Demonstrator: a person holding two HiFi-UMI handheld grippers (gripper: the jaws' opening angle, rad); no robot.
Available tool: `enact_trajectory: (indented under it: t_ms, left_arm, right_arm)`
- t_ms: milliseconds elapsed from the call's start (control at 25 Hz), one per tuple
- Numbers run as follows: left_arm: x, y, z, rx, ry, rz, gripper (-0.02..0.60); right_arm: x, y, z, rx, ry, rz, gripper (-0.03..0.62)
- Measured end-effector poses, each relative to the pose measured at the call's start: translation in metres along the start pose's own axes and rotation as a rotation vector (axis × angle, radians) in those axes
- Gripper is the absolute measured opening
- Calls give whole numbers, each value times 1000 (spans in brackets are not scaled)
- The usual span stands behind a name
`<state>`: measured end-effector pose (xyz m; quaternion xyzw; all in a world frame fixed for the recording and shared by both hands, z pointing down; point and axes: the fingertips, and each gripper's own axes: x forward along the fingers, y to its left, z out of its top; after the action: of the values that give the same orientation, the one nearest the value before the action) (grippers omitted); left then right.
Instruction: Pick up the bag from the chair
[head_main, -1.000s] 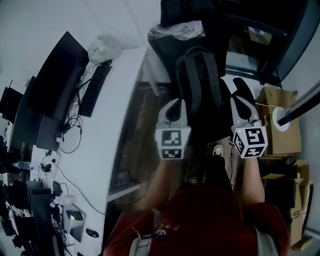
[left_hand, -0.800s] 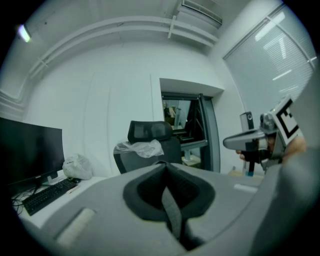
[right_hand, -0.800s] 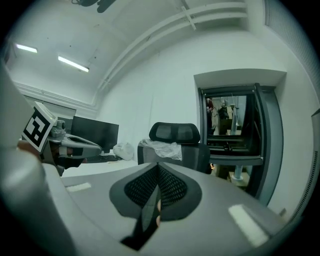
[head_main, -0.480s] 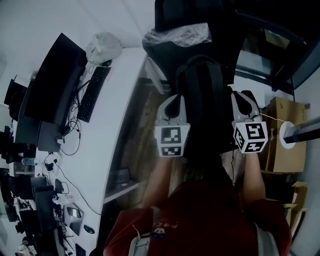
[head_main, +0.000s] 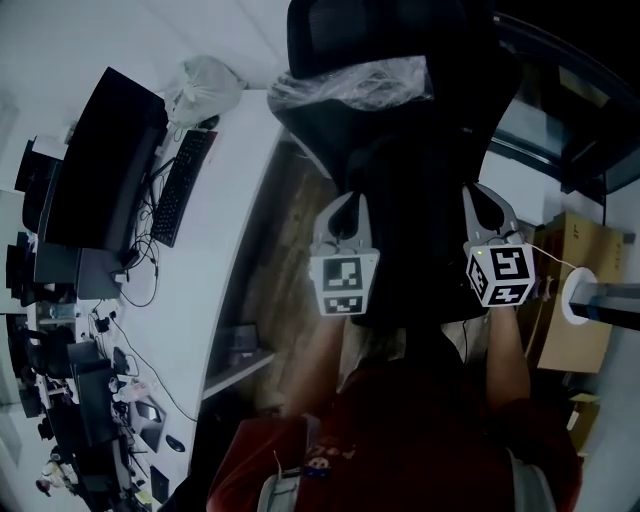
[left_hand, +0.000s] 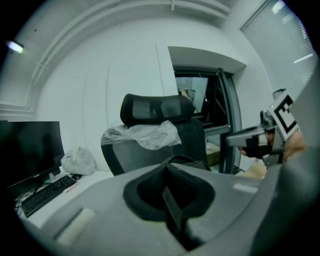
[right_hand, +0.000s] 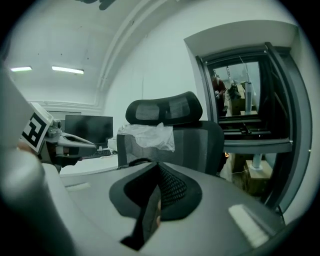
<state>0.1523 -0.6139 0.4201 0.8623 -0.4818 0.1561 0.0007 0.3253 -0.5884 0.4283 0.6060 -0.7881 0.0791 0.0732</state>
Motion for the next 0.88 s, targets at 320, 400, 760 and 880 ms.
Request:
enact_trajectory:
  t_ms: [320, 400, 760, 880]
  left_arm:
    - [62, 13, -26, -12, 98, 28, 70]
    - [76, 16, -36, -12, 128, 20, 126]
    - [135, 26, -86, -31, 232, -43, 336]
    - [147, 27, -95, -28, 250, -43, 337]
  right_arm:
    - [64, -22, -31, -21, 80, 103, 61]
    - [80, -26, -41, -18, 96, 131, 127]
    - [140, -37, -94, -13, 233, 263, 311]
    - [154, -38, -103, -12, 244, 287, 311]
